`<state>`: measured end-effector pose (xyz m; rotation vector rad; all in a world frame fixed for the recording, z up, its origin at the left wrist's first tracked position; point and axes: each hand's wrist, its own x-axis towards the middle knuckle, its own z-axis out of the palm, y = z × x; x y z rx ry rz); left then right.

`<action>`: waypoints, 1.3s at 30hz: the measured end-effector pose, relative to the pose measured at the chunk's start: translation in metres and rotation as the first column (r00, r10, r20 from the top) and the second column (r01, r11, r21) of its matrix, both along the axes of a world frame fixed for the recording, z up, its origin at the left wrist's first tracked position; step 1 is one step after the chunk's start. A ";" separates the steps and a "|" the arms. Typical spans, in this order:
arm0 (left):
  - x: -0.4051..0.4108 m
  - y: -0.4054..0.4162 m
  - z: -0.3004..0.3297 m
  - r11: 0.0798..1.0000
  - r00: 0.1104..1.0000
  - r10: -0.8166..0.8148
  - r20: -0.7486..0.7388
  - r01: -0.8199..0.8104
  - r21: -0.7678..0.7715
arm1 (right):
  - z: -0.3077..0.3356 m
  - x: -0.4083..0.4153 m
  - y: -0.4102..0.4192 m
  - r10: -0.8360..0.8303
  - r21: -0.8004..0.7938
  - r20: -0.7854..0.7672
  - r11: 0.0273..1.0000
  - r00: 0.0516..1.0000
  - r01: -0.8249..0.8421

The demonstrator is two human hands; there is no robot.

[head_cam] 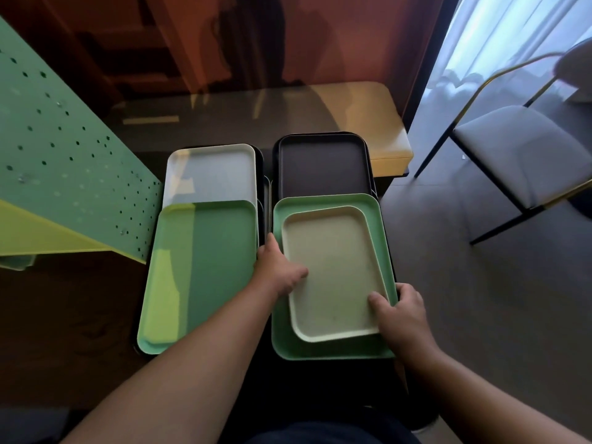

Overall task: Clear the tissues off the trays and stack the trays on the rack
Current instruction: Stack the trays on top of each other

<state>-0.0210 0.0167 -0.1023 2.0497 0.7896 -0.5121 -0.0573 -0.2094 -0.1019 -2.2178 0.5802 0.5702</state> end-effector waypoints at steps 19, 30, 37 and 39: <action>-0.007 -0.009 -0.004 0.998 0.992 0.052 -0.112 -0.057 -0.042 | -0.018 0.051 -0.012 0.015 0.027 -0.098 1.000 0.995 -0.013; -0.003 -0.018 0.005 0.971 0.957 0.222 -0.189 -0.233 -0.042 | 0.005 0.049 0.002 0.009 -0.001 -0.063 1.000 0.998 -0.009; 0.009 -0.011 0.009 0.946 0.949 0.308 -0.071 -0.313 -0.085 | 0.009 0.054 0.006 -0.114 0.124 -0.031 0.985 0.993 0.118; 0.015 -0.007 0.009 0.947 0.949 0.308 -0.062 -0.312 -0.081 | 0.007 0.059 0.009 -0.090 0.121 -0.045 0.988 0.995 0.095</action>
